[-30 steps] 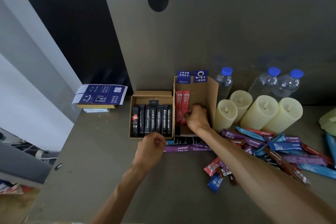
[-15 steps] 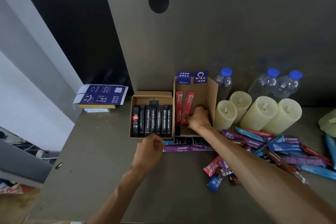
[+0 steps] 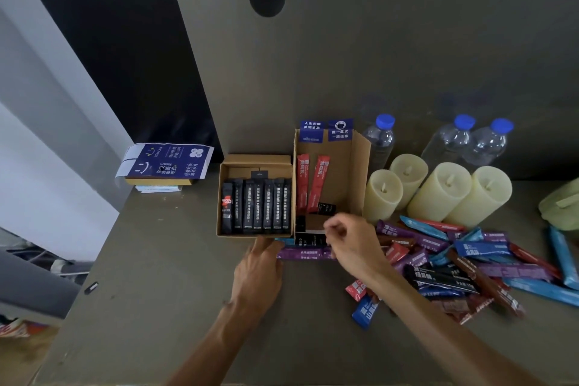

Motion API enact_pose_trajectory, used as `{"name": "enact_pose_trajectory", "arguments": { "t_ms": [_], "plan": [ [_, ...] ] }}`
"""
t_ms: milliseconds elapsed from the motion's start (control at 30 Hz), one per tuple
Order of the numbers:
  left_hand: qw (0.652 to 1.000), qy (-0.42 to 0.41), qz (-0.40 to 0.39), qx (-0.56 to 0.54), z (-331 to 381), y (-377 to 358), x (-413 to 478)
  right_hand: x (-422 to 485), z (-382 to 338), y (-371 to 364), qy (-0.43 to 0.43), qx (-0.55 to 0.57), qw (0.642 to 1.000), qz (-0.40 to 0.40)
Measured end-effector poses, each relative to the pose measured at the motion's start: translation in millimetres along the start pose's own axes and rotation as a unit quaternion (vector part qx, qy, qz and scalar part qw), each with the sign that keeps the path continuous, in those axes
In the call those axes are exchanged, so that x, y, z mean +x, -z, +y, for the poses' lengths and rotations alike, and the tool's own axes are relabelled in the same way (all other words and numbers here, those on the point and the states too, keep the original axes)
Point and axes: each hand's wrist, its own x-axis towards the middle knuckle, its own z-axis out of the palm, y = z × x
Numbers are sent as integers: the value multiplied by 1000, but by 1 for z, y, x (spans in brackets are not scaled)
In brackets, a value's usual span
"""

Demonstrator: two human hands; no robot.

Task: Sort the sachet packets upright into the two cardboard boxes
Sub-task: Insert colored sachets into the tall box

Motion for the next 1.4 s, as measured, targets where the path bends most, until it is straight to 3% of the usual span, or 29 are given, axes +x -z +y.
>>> {"name": "enact_pose_trajectory", "arguments": {
  "t_ms": [267,467,567,633,767,933,1400],
  "plan": [
    [998,-33,10,61,-12,-4,-13,-52,47,0,-25,-27,999,-19],
    [995,-74,6,-68,5,21,-32,-55,39,1,111,-135,983,-56],
    [986,-113,24,-121,25,41,-29,-53,30,3,116,-154,979,-73],
    [980,-113,54,-153,36,51,-25,-55,28,7,68,-107,990,-62],
    [962,5,157,-223,48,58,-29,-59,27,17,-46,92,995,-17],
    [941,39,34,-334,71,40,-33,-65,22,20,-79,179,980,-22],
    [932,40,-8,-361,91,20,1,-52,22,27,-23,191,981,3]
  ]
}}
